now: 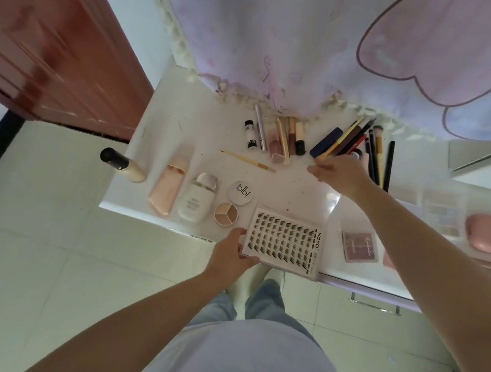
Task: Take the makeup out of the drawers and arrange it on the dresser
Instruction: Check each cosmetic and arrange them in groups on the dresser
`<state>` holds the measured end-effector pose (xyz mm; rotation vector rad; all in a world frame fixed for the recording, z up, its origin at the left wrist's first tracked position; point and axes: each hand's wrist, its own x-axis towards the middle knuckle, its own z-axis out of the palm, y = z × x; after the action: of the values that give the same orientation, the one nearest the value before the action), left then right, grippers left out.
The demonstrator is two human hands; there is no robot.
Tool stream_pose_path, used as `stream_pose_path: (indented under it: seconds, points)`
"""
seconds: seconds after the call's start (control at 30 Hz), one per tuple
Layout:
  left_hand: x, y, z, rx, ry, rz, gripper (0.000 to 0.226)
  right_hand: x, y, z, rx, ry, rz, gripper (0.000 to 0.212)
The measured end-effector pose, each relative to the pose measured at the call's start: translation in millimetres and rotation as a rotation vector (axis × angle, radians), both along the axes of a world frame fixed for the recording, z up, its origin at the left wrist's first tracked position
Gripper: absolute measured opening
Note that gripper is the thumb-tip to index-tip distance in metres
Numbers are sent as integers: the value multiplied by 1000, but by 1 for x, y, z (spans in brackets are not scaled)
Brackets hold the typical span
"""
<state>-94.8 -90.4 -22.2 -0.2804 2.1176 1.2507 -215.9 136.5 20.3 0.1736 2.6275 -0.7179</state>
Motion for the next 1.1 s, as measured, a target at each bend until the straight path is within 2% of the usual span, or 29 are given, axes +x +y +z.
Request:
stream_pose_path:
  seconds: [0.17,0.27,0.4,0.5,0.63,0.73,0.8,0.93,1.1]
  points:
    - [-4,9,-2,-207,124,-171,45,-9,-14,-3,237,141,101,46]
    - [-9,10,-2,-345,140,-263,40,-14,-19,-8,359,177,166,37]
    - [-11,10,0,-432,160,-327,38,-15,-18,-15,299,123,221,32]
    - [-10,11,2,-484,218,-365,38,-8,-9,-13,219,139,236,36]
    - [-10,7,7,-600,344,-459,34,32,13,-4,143,192,130,34]
    - [-13,8,12,-603,435,-561,29,78,29,-5,229,115,12,34]
    - [-17,15,16,-562,485,-617,27,104,32,-7,274,23,-108,41]
    - [-30,37,20,-501,547,-723,26,137,19,-20,446,-96,-214,57]
    - [-44,55,26,-473,567,-833,27,147,6,-31,563,-62,-370,42]
